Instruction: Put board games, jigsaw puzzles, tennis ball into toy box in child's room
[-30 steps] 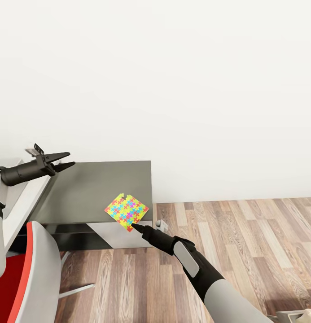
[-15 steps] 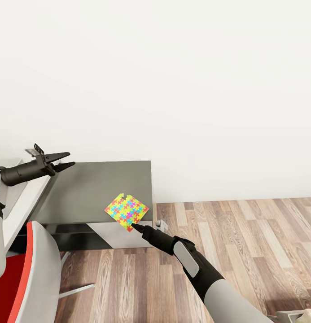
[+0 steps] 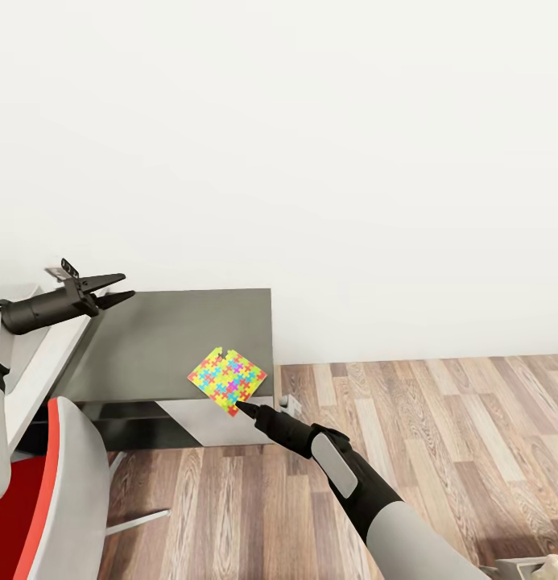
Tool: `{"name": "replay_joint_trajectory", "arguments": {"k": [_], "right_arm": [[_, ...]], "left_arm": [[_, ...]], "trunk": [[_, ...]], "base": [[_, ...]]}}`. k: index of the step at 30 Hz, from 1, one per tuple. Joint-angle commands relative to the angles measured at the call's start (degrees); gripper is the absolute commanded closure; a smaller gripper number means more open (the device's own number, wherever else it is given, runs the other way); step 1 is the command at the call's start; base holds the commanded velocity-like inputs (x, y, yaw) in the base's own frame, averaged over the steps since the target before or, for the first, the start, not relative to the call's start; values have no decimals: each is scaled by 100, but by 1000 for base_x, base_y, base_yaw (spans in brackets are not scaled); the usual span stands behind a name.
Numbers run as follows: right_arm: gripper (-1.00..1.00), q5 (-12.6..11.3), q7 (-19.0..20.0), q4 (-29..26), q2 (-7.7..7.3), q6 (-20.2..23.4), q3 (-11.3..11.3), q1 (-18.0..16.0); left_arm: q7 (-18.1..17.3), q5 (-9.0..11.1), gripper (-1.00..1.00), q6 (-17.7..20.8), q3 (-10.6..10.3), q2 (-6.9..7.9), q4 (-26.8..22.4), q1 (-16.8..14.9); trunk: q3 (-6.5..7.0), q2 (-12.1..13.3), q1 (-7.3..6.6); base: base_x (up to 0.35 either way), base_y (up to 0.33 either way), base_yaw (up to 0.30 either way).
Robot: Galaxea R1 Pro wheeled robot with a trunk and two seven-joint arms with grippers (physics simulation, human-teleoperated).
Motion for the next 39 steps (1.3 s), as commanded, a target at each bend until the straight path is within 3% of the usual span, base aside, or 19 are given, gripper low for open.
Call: {"name": "replay_joint_trajectory", "arguments": {"k": [1, 8, 39], "right_arm": [[-100, -36, 1, 0, 0, 26, 1, -4], [-100, -40, 1, 0, 0, 26, 2, -4], [-100, -35, 2, 0, 0, 26, 262, -4]], "left_arm": [[-32, -28, -100, 60, 6, 2, -2, -4], [-32, -27, -100, 60, 19, 12, -2, 2], [-32, -26, -100, 60, 97, 59, -2, 14]], "trunk": [[-9, -10, 3], [-9, -10, 3], [-439, -972, 530]], "base": [[0, 0, 0], [0, 0, 0], [0, 0, 0]]}}
